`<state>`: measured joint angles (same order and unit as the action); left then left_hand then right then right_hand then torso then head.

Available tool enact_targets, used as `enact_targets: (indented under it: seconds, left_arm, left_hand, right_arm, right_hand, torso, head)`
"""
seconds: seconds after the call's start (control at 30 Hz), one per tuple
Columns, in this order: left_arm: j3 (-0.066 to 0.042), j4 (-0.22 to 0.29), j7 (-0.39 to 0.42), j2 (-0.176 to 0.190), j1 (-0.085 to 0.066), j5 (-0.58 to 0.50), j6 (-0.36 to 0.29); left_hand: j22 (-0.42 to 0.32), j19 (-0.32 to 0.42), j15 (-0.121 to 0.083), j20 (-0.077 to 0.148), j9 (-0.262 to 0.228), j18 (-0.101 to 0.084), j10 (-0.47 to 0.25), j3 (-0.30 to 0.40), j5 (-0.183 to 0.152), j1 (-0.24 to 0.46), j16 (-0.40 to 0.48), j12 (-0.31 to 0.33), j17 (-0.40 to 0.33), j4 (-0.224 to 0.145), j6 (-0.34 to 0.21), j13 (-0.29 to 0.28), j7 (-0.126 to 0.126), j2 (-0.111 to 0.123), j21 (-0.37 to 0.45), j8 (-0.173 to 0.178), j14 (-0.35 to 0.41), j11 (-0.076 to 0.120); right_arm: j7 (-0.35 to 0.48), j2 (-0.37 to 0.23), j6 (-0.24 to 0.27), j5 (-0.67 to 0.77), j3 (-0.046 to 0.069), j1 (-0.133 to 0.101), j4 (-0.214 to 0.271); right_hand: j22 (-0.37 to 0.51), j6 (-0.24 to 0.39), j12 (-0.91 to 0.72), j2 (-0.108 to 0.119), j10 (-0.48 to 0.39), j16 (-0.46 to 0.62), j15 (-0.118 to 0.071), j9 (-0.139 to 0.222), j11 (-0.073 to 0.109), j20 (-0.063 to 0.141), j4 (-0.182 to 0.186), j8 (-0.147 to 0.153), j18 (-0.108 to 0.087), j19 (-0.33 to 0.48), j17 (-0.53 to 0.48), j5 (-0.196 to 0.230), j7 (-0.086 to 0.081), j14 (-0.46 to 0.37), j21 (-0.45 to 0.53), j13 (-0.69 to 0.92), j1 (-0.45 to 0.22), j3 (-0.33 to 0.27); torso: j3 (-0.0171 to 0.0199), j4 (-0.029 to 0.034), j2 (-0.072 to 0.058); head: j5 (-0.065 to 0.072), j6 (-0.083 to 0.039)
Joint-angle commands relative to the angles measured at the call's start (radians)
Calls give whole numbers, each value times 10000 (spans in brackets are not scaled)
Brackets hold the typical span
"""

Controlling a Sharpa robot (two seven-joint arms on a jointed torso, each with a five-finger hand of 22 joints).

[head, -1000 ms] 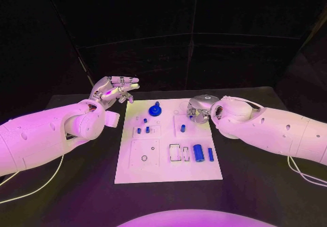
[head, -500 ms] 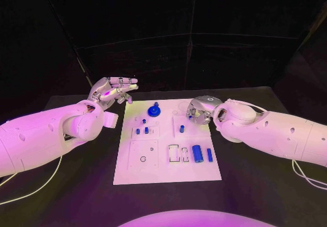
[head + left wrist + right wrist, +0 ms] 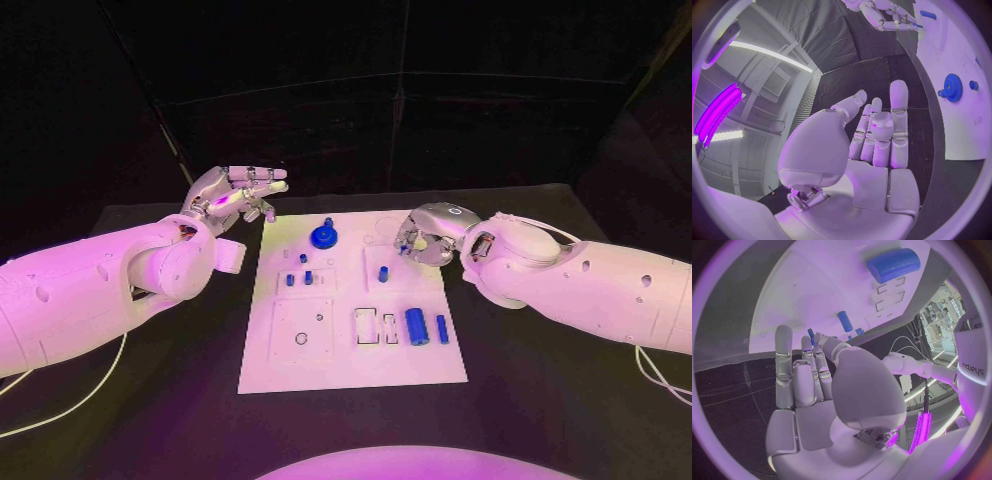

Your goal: Assemble the parts on the task board

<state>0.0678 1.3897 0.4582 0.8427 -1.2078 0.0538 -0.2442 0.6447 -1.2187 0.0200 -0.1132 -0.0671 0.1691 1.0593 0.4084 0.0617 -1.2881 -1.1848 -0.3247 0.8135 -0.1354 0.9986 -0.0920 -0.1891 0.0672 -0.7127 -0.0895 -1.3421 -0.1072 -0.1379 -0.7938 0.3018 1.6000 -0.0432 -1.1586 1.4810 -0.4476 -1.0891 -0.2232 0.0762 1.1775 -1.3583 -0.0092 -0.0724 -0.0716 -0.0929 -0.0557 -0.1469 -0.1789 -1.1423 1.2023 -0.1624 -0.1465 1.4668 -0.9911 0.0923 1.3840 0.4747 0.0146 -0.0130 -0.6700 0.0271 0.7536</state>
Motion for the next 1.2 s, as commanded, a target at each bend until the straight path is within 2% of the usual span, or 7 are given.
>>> enact_targets:
  seconds: [0.03, 0.23, 0.57, 0.8, 0.93, 1.1, 1.2]
  left_arm:
    - [-4, -6, 7, 0, -15, -15, 121]
    - [-4, -25, 11, 13, -15, -15, 118]
    - [-4, -14, 21, 12, -16, -15, 115]
    - [-5, 5, 20, -29, -41, -15, 126]
    - [-5, 4, 3, -49, -58, -15, 134]
    - [-5, 17, -7, -73, -79, -15, 139]
    - [-6, 26, -8, -92, -89, -15, 139]
  left_hand:
    - [13, -22, -20, -21, -6, 131, -64, -12, -37, -79, -42, -38, 3, -33, -50, -11, 6, -5, -8, -42, -77, -13]
    - [13, -22, -20, -21, -6, 131, -64, -12, -37, -79, -42, -38, 3, -33, -50, -11, 6, -5, -8, -42, -77, -13]
    - [13, -22, -20, -21, -6, 131, -64, -12, -37, -79, -42, -38, 3, -33, -50, -11, 6, -5, -8, -42, -77, -13]
    - [13, -22, -20, -21, -6, 131, -64, -12, -37, -79, -42, -38, 3, -33, -50, -11, 6, -5, -8, -42, -77, -13]
    - [17, -31, -15, -25, -7, 131, -80, -18, -37, -70, -56, -58, 2, -25, -59, -14, 2, -14, -16, -53, -85, -18]
    - [17, -31, -15, -25, -7, 131, -80, -18, -37, -70, -56, -58, 2, -25, -59, -14, 2, -14, -16, -53, -85, -18]
    - [17, -31, -15, -25, -7, 131, -80, -18, -37, -70, -56, -58, 2, -25, -59, -14, 2, -14, -16, -53, -85, -18]
  right_arm:
    - [266, -130, 555, -425, 25, -28, 303]
    - [348, -384, 884, -754, 84, -35, 1131]
    - [503, -356, 1168, -1275, 258, -53, 2214]
    - [579, 296, 807, -1474, 264, -49, 1934]
    - [692, 834, 598, -1499, 249, -9, 1547]
    - [841, 1360, 445, -1268, 236, 305, 1138]
    - [904, 1642, 371, -1070, 233, 488, 892]
  right_hand:
    - [-13, -70, -33, 21, 65, -64, -63, -8, 32, 66, -14, 1, -46, -16, 8, 16, 24, 415, -55, -1, -101, 60]
    - [-28, -65, -22, 38, 63, -111, -64, -4, 31, 67, -19, 11, -44, -22, 86, -1, 23, 428, -68, -10, -112, 64]
    - [-56, -58, -12, 35, 64, -143, -64, 1, 30, 68, -24, 21, -40, -34, 136, -30, 22, 438, -90, -19, -116, 80]
    - [-47, -54, -3, 30, 64, -140, -64, 4, 30, 69, -35, 30, -42, -30, 125, -52, 21, 436, -91, -26, -110, 98]
    - [-3, -52, 1, 22, 64, -126, -64, 6, 28, 70, -37, 34, -49, -13, 97, -64, 18, 431, -71, -30, -110, 108]
    - [15, -46, 11, 12, 60, -139, -61, 9, 23, 69, -38, 42, -52, -3, 116, -82, 13, 434, -66, -38, -115, 121]
    - [13, -42, 15, 9, 58, -143, -61, 11, 22, 69, -40, 46, -51, -3, 122, -89, 11, 435, -68, -41, -116, 126]
  torso:
    - [4, -6, 0]
    - [-2, -8, 6]
    - [-22, 22, 0]
    - [-27, 21, -23]
    - [-11, 14, -10]
    - [-35, 23, 2]
    - [-20, 8, -6]
  head:
    - [-22, -7]
    - [-147, 28]
    - [-550, 126]
    - [-979, 261]
    - [-1449, 377]
    - [-1813, 522]
    - [-1950, 572]
